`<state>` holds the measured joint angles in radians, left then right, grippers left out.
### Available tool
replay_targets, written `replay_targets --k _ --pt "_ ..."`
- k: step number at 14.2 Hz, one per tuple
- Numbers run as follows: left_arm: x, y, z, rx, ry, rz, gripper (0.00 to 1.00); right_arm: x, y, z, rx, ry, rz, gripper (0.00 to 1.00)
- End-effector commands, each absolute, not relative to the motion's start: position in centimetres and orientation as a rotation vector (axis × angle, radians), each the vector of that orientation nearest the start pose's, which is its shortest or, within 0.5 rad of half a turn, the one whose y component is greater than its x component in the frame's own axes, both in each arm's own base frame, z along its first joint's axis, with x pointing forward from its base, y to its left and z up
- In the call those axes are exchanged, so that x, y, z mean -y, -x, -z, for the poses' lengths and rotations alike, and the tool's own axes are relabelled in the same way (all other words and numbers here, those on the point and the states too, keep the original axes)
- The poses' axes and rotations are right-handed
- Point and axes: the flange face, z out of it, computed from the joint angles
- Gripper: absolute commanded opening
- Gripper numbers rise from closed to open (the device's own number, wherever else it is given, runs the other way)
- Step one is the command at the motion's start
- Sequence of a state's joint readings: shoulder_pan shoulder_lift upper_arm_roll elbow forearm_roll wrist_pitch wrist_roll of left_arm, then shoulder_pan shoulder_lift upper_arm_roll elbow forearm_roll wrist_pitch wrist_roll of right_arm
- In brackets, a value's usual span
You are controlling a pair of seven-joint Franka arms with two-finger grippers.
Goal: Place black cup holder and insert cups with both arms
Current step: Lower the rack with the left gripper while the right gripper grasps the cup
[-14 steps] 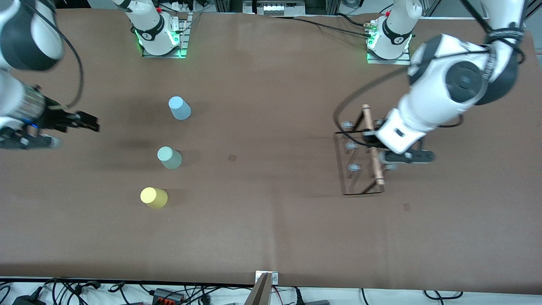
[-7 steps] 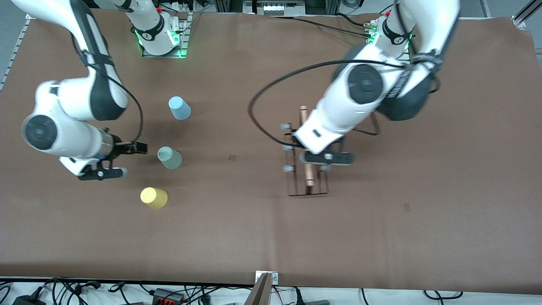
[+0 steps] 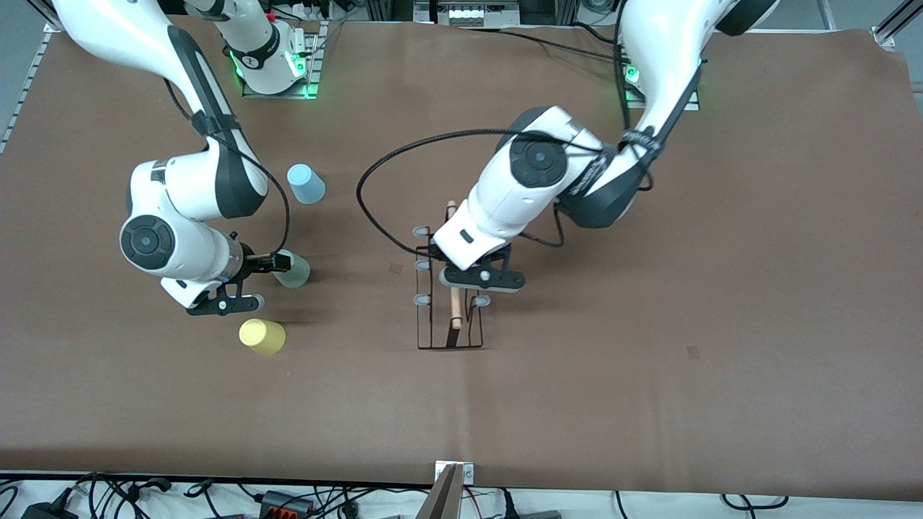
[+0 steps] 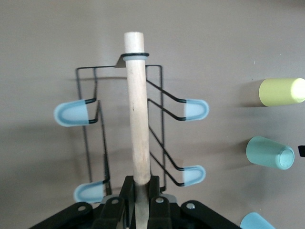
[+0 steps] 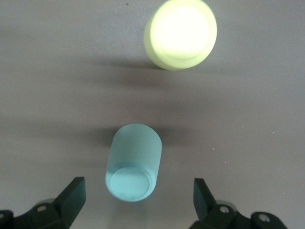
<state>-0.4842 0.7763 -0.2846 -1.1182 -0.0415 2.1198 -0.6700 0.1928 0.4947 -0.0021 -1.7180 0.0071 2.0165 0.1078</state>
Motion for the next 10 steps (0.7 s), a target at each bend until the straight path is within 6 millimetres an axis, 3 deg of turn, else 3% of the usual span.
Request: replay_targets --k 1,4,8,10 --pt "51.6 -60.2 -37.1 0.074 3.489 0.116 0.0 -12.8 -63.4 -26.5 0.091 3.123 -0.331 1.0" --pt "53.5 -58.7 -35.0 0.14 3.458 0.086 0.0 -12.9 -62.7 -25.6 -0.009 3.074 -0.381 1.0" --pt "54.1 -58.4 -34.2 0.156 3.464 0.084 0.0 -13.4 -61.9 -24.2 -0.029 3.073 -0.423 1.0" --pt "54.5 -58.5 -32.8 0.156 3.475 0.106 0.0 -13.1 -61.8 -23.4 -0.039 3.074 -0.446 1.0"
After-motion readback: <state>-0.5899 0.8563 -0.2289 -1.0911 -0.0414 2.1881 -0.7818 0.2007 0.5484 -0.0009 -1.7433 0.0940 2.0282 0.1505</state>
